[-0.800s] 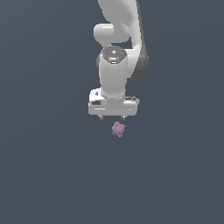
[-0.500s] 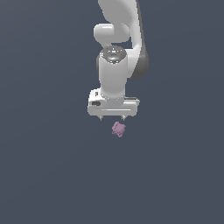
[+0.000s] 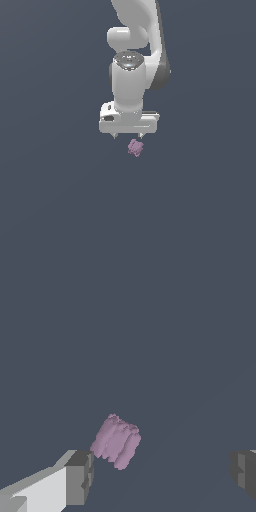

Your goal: Pick up the object and move it to a goal position.

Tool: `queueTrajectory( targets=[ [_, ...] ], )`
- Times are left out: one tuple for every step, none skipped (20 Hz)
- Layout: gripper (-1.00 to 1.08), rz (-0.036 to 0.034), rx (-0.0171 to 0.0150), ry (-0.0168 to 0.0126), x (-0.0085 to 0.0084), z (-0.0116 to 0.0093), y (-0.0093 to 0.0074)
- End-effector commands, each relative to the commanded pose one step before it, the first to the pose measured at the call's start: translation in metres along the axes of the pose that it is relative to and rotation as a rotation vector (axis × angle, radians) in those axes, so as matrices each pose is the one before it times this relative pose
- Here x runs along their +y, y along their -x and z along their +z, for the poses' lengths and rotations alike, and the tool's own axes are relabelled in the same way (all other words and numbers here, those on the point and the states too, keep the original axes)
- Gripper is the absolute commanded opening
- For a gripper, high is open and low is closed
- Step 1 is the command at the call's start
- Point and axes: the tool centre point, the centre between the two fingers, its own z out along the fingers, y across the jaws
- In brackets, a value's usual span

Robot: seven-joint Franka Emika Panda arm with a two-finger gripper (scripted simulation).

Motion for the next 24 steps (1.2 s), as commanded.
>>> queueTrajectory(
  targets=[
    [1.0,0.00899,-0.00194,-0.00057,-0.00106,0.00215,0.00089],
    [1.0,0.00676,-0.00077,-0.00039,-0.00062,0.00133,0.00044],
    [1.0,0.00801,-0.00083,-0.00045,-0.00072,0.00157,0.00049],
    [1.0,0.00924,-0.00096,-0.0005,-0.00081,0.0018,0.00057],
    [1.0,0.01042,-0.00118,-0.00052,-0.00092,0.00204,0.0007],
    [1.0,0.01172,-0.00145,-0.00054,-0.001,0.0023,0.00085],
    [1.0,0.013,-0.00169,-0.00054,-0.0011,0.00256,0.00101],
    [1.0,0.01428,-0.00186,-0.00054,-0.00118,0.00281,0.00113],
    [1.0,0.01558,-0.00197,-0.00053,-0.00125,0.00304,0.00123],
    [1.0,0.01688,-0.0021,-0.0005,-0.00131,0.00328,0.00136],
    [1.0,0.01818,-0.00226,-0.00045,-0.00137,0.00352,0.0015],
    [1.0,0.0195,-0.00244,-0.00037,-0.00141,0.00377,0.00166],
    [1.0,0.02082,-0.0026,-0.00027,-0.00143,0.00401,0.00182],
    [1.0,0.02213,-0.00274,-0.00016,-0.00145,0.00424,0.00198],
    [1.0,0.02346,-0.00287,-0.00002,-0.00145,0.00447,0.00215],
    [1.0,0.02477,-0.003,0.00015,-0.00143,0.0047,0.00233],
    [1.0,0.02521,-0.00301,0.00032,-0.00135,0.00476,0.00242],
    [1.0,0.02423,-0.00284,0.00047,-0.00119,0.00455,0.00238],
    [1.0,0.02294,-0.00264,0.00059,-0.00103,0.00428,0.00229],
    [1.0,0.02165,-0.00244,0.00068,-0.00088,0.00402,0.00219],
    [1.0,0.02036,-0.00224,0.00075,-0.00075,0.00376,0.00209],
    [1.0,0.01905,-0.00205,0.0008,-0.00063,0.00351,0.00197],
    [1.0,0.01775,-0.00187,0.00082,-0.00053,0.00325,0.00186],
    [1.0,0.01645,-0.00169,0.00083,-0.00043,0.003,0.00173]
  ],
)
